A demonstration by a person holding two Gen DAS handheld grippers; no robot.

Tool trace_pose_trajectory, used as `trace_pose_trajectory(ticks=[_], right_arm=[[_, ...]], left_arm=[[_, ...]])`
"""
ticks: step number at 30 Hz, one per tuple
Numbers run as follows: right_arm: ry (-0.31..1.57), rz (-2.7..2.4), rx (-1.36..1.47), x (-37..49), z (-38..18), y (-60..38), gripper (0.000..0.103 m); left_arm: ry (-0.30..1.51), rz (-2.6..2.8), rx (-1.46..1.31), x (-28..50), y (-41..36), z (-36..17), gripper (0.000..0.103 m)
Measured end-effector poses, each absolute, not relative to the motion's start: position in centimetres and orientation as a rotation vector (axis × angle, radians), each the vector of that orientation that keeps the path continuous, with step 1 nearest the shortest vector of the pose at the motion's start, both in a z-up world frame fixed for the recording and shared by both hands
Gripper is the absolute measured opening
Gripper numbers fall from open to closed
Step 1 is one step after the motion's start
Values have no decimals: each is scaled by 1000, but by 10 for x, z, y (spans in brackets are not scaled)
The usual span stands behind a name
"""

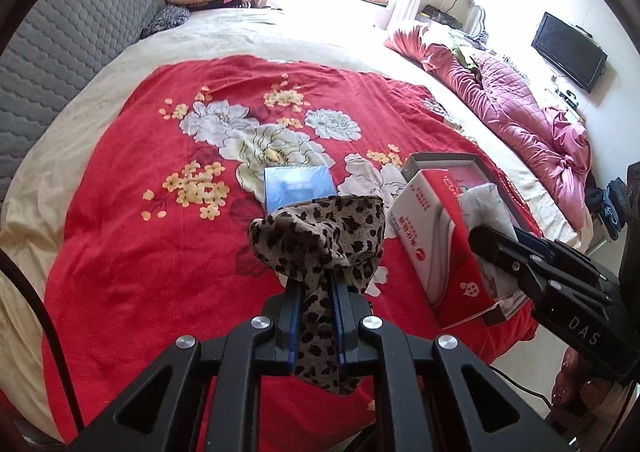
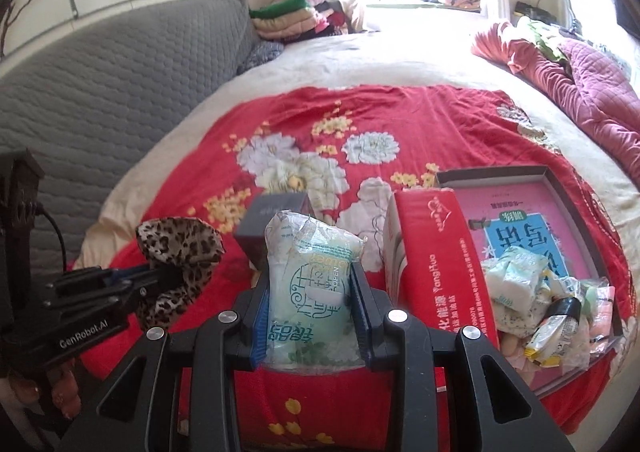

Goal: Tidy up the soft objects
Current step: 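Carry the scarf with left gripper while right gripper carries the pad pack over the tray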

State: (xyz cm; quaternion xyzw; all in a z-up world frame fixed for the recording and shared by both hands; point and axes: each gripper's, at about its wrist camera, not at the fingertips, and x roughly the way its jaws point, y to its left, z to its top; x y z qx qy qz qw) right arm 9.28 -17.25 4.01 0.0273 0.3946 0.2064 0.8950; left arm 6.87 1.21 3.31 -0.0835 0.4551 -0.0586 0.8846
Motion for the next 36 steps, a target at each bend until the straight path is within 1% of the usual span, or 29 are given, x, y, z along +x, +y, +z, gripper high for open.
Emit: trace_pose_trajectory(ticks=[15,24,36], right_arm=[[743,443,88,71,80,-191,36],[698,423,114,65,97,-209,36],[636,335,167,54,117,-261,36]], left_arm=[[890,-148,-120,50,-15,73,13],[875,-167,-94,46,-33,86,13],[852,-205,-48,49,-64,103,13]])
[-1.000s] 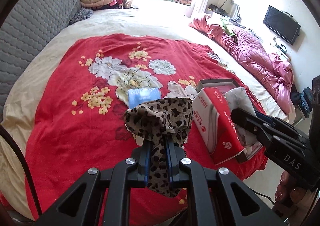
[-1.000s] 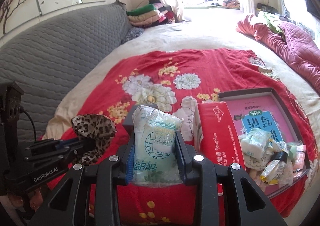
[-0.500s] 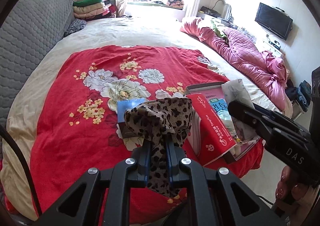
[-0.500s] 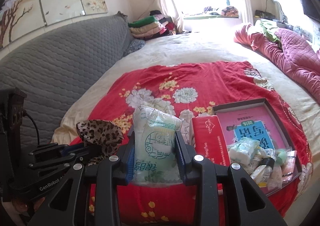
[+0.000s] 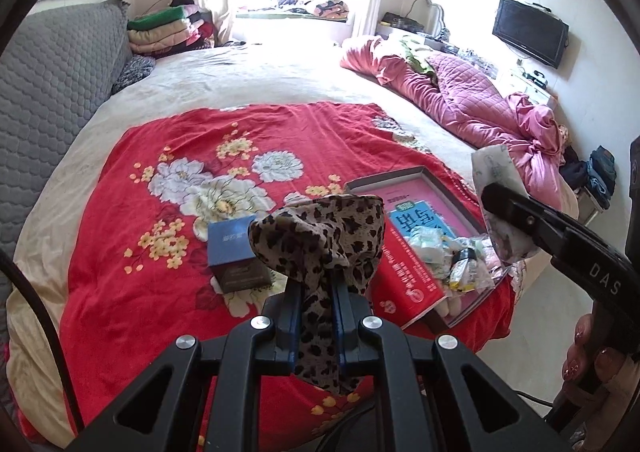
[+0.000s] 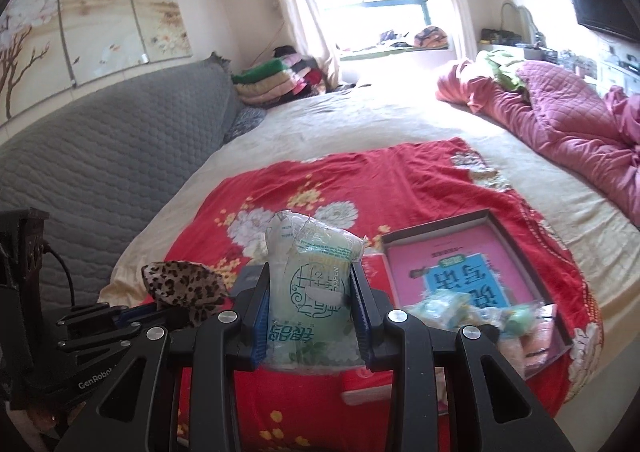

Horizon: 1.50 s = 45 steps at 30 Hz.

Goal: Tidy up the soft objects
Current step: 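Carry the scarf with left gripper while right gripper carries the pad pack over the tray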

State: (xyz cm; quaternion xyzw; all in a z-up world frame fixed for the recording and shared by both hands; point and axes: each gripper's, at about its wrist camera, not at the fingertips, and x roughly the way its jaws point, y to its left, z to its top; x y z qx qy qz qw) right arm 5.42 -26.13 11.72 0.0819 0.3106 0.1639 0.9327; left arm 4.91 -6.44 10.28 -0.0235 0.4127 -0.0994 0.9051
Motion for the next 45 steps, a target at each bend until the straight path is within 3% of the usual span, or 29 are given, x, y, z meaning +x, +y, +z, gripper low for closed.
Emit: trace_pose_trajectory(ticks=[18,45], right_arm=[[576,173,229,39,124,-348,36],[603,20,287,42,82,-425,36]], left_arm=[[851,-318,63,65,-152,110,13],[931,-416,162,103,-246,65,13]])
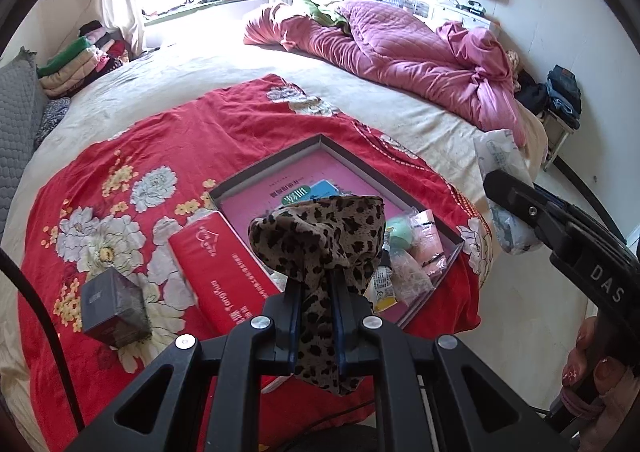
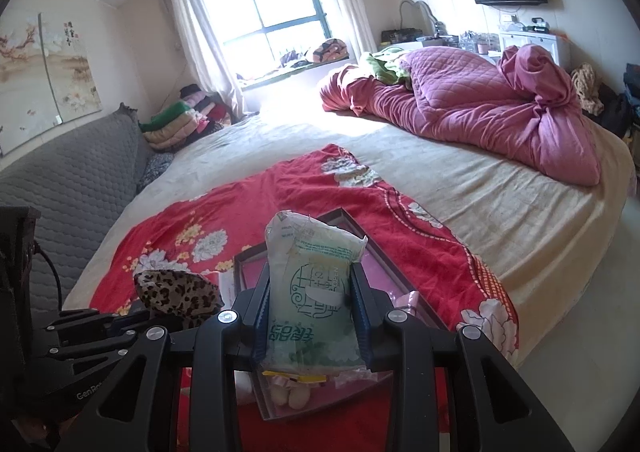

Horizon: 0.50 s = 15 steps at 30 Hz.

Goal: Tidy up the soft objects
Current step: 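Carry the scarf with left gripper while right gripper carries the pad pack over the tray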

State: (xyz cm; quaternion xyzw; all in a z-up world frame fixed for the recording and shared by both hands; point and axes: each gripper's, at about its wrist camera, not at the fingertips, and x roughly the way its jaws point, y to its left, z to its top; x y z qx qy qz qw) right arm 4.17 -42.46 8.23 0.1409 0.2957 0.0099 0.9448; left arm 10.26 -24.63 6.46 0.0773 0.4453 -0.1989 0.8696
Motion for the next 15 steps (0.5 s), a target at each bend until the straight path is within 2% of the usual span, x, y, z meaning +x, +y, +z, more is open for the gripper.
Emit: trace_pose_trajectory(ticks=[7,15], right_arm=[[632,13,294,49,66,-433,36],[726,11,297,72,22,-438,36]], left_arm=[[995,-437,195,116,-267,33,13],[1082,-449,197,138,-285,-13,13]])
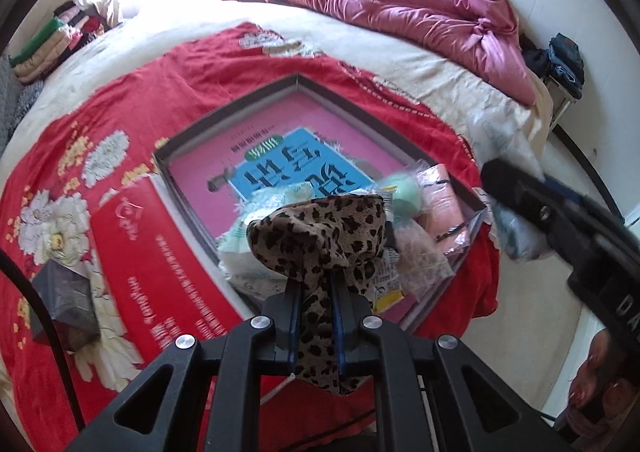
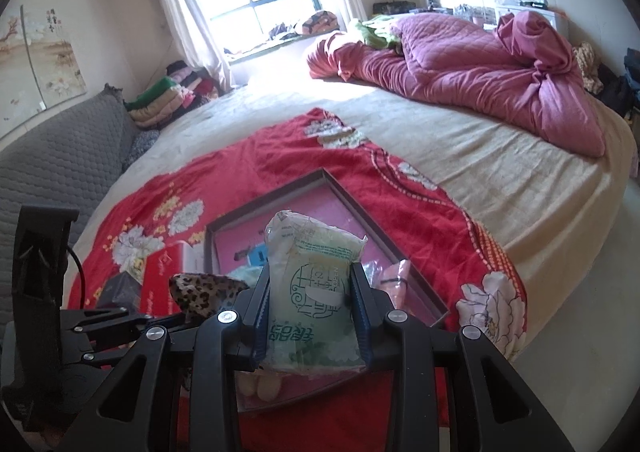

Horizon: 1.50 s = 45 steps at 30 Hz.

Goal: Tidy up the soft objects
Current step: 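Carry the scarf with left gripper while right gripper carries the pad pack over the tray, then lower the scarf with left gripper while right gripper lowers the pad pack into the tray, open both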

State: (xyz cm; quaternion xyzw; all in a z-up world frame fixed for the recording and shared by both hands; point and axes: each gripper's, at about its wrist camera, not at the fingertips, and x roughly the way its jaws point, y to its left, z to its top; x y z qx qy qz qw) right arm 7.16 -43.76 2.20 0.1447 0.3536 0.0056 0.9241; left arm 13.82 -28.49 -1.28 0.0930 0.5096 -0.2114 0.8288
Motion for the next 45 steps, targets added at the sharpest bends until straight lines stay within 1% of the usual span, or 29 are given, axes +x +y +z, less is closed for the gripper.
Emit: trace_pose_trajectory(ticks=[9,13,18,24,27,28,30,32,35,37,38,39,42,44,45], right_arm=[[812,-1,272,97,-19,-438,36],[809,6,299,107,-28,-440,36],[807,-18,265,119,-38,-437,36],[789,-25,249,120,-36,-434,42],[788,-29,240,119,-36,-432,45],[789,-30,238,119,-35,-432,48],[785,-26,239,119,-34,-432,50],[784,-28,236,118,-32,-432,55],[770,-33,242,115,-28,-434,56],[765,-37,245,113,-25,-435,56],[761,-37,243,112,-23,-436,56],[757,-39,242,111,-22,-436,56],[749,-42,240,109,-18,-436,57],[746,-49,235,108,-16,-436,63],[744,-48,235,107,-15,-436,64]], left_arm=[[1117,-445,186,162,-291,-37,14],[1115,-450,162,172,-290,-41,14],[1093,-473,138,176,-290,-39,14],[1074,-489,96,179,-286,-35,14],[1076,-491,77,182,-283,-33,16],[1075,-489,67,183,-282,-32,18],[1074,-479,50,186,-279,-31,21],[1065,-463,36,189,-277,-28,22],[1076,-454,16,194,-276,-27,23],[1087,-464,17,194,-278,-29,31],[1084,-469,19,192,-278,-29,32],[1079,-474,20,191,-278,-28,36],[1065,-482,21,186,-277,-25,53],[1044,-484,29,184,-275,-21,54],[1038,-485,27,183,-274,-19,54]])
